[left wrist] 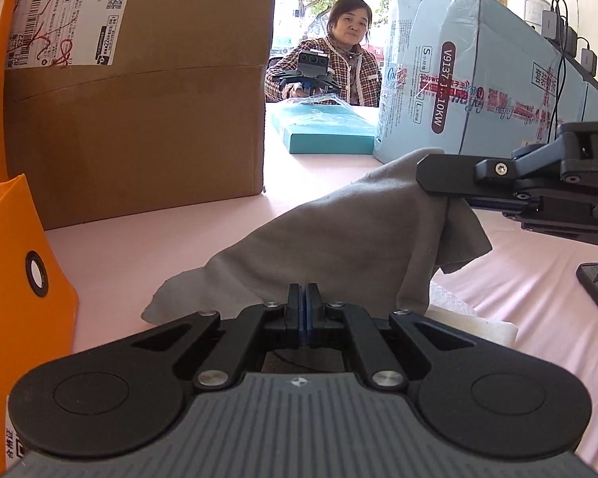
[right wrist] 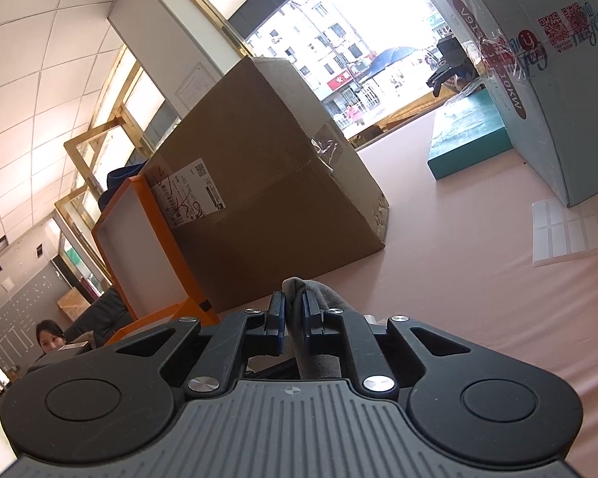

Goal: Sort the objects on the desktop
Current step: 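Lift the grey cloth with both grippers and lower it into the orange box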

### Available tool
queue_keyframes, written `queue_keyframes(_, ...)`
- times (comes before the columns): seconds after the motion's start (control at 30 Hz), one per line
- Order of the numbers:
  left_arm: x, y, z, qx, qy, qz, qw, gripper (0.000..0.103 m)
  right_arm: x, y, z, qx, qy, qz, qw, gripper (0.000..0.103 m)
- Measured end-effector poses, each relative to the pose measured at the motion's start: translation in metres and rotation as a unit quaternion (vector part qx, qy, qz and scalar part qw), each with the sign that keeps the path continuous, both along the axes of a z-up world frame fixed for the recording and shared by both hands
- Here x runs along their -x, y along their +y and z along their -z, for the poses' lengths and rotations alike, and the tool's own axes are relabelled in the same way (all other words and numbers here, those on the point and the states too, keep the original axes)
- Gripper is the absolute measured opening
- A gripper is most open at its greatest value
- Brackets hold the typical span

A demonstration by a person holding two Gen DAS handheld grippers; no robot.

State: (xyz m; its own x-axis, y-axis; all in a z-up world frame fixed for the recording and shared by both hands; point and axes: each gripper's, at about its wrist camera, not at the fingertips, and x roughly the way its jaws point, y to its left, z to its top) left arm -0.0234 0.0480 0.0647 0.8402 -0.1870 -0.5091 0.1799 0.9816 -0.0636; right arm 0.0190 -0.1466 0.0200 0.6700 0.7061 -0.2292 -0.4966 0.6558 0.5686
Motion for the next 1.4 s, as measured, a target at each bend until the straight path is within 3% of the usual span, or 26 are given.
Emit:
queue_keyframes(0.23,0.006,0.010,-0.014,0.010,-0.014,-0.003,0.9999,0.001,0.001,0.004,-0.011,-0.011,-0.007,-0.002,1.000,0.009)
queue_keyframes(0.5,0.029,0.030,-0.057,0.053,-0.061,-0.007,0.9967,0.001,0.026,0.042,-0.077,0.009,-0.074,-0.036,0.997,0.008)
queue_keyframes(0.73,0.072,0.090,-0.099,0.099,-0.129,-0.052,0.9853,0.001,0.062,0.123,-0.136,0.033,-0.137,-0.105,0.984,0.008)
queue_keyframes(0.93,0.119,0.161,-0.130,0.084,-0.172,-0.117,0.9745,0.001,0.089,0.210,-0.153,0.022,-0.161,-0.191,0.968,0.008)
queue_keyframes(1.2,0.157,0.235,-0.129,0.048,-0.145,-0.208,0.9661,0.001,0.091,0.304,-0.141,0.004,-0.111,-0.276,0.955,0.008)
queue_keyframes(1.4,0.136,0.254,-0.108,0.026,-0.073,-0.238,0.9681,0.001,0.062,0.331,-0.111,0.016,-0.031,-0.263,0.964,0.008)
